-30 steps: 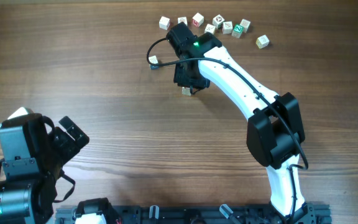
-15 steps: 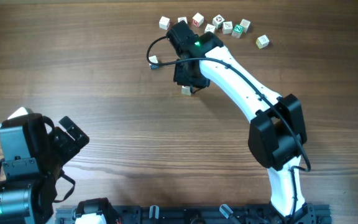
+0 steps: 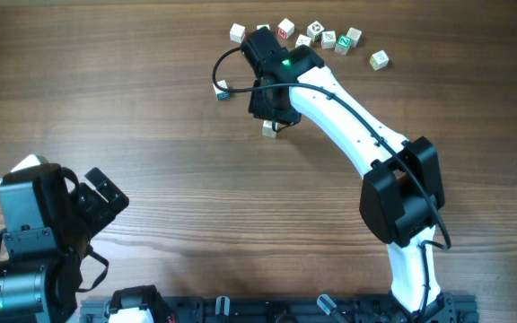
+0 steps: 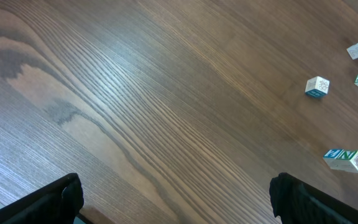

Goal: Form a tower

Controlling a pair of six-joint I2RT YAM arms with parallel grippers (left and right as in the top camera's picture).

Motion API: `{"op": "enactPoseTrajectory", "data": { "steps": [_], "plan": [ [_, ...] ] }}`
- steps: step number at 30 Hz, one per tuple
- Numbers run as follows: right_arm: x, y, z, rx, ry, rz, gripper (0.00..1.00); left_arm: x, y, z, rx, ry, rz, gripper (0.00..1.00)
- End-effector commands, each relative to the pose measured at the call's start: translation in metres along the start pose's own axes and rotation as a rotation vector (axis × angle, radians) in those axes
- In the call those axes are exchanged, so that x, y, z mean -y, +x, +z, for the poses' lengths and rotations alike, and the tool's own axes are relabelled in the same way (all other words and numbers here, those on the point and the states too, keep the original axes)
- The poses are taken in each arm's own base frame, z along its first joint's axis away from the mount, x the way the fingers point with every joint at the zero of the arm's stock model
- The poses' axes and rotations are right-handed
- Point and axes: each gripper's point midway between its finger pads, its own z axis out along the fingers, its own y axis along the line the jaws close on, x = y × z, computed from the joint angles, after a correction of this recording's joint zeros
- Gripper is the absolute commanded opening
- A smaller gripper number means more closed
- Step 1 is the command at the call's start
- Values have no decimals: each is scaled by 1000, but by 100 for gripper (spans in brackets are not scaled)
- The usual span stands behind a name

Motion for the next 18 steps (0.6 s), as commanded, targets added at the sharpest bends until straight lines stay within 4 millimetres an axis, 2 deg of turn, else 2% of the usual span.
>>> {"op": "enactPoseTrajectory", "data": {
  "steps": [1,18],
  "plan": [
    [1,4,0,-14,6,12,13,-2,-2,0,8,-7,-16,100],
    [2,6,1,-20,12,-39,14,-2,-2,0,8,-7,-16,100]
  ]
}}
